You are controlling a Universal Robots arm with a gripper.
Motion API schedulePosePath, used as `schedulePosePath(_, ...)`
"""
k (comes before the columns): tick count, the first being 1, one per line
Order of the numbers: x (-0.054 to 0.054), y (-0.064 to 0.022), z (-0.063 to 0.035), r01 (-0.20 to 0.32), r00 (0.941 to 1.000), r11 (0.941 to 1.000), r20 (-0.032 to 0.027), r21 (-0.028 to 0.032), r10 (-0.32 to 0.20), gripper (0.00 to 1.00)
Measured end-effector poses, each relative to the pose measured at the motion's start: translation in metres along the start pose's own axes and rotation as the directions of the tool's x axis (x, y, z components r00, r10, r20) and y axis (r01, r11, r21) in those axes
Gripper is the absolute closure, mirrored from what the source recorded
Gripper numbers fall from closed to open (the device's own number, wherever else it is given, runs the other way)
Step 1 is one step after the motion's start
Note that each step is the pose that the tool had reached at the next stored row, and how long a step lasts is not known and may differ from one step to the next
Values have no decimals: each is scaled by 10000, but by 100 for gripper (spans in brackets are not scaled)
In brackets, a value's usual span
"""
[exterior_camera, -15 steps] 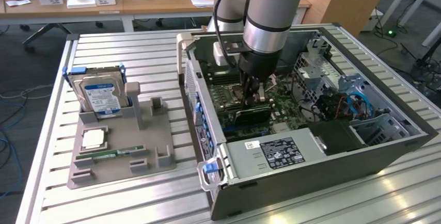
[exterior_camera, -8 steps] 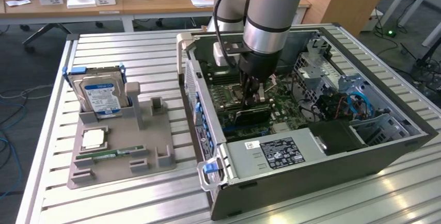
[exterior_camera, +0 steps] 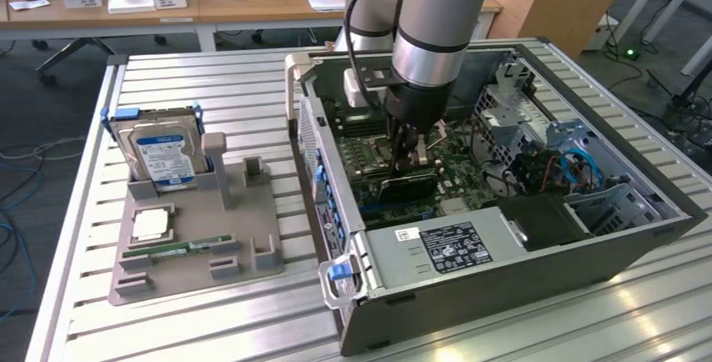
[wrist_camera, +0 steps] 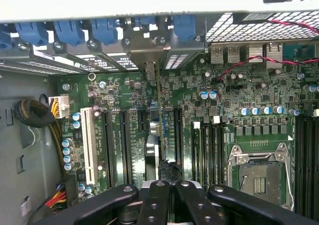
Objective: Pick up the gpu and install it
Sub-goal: 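Press down on the gpu until it lock into place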
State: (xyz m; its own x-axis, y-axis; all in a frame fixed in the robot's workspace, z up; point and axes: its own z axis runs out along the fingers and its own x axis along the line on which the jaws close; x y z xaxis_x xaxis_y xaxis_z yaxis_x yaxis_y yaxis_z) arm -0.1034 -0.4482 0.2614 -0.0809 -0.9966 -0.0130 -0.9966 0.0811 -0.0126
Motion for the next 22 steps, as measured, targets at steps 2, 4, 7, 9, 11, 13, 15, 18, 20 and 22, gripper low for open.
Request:
schedulePosePath(2,0,2,2,-1,10000,10000,1,1,1,89)
schedulePosePath(4,0,3,3,0,10000,10000,0,1,0,89)
schedulePosePath(7,0,3,3,-1,10000,10000,1,1,1,89)
schedulePosePath(9,0,4,6,-1,10000,10000,0,0,1,89)
schedulePosePath(11,0,4,6,-1,10000,10000,-1,0,1,89)
schedulePosePath(13,0,4,7,-1,10000,10000,1,0,1,89)
schedulePosePath(15,0,4,7,-1,10000,10000,1,1,1,89)
schedulePosePath(18,-1,4,1,-1,10000,10000,11,4,1,89)
schedulePosePath(20,-2,4,-22,-3,10000,10000,17,7,3,89)
schedulePosePath(22,-1,4,-64,-2,10000,10000,3,2,2,89)
